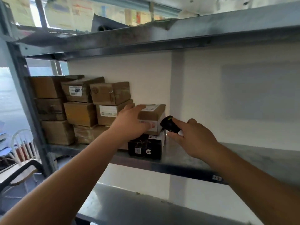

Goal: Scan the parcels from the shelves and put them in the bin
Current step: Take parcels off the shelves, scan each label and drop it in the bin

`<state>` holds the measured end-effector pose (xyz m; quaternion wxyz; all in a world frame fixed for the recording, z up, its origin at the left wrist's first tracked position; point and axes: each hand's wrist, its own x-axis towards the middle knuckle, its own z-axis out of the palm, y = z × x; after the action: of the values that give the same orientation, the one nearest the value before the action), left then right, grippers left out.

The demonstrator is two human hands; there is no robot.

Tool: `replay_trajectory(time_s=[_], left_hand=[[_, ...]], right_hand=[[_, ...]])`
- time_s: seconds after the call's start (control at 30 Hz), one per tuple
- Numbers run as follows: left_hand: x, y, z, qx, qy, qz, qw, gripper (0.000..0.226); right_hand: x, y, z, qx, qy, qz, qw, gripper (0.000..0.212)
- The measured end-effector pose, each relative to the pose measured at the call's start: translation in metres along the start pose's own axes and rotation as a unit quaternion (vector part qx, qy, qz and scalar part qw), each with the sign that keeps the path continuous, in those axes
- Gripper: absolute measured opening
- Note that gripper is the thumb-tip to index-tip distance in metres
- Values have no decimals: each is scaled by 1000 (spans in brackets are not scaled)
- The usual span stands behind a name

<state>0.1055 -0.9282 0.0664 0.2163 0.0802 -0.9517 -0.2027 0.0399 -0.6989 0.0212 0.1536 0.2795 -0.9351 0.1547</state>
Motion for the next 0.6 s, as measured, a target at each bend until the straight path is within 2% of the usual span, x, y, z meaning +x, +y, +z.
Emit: replay_trajectory(time_s=[0.23, 0.33, 0.43, 0.5, 0.6], left_hand=[[34, -15, 5, -175, -51, 15, 983, 62], [53, -22, 5, -233, -72, -19, 970, 45], [75, -23, 6, -317, -104, -71, 940, 22], [85, -19, 6, -334, -131, -97, 928, 25], [93, -14, 8, -340, -187, -93, 917, 48]], right_hand=[[13, -3, 6, -6, 11, 58, 998, 62], [16, -4, 9, 9, 16, 80, 997, 62], [18, 0, 8, 2, 20, 102, 995, 64], [19, 1, 5, -12, 13, 118, 993, 64], [21, 0, 2, -25, 10, 125, 992, 62]])
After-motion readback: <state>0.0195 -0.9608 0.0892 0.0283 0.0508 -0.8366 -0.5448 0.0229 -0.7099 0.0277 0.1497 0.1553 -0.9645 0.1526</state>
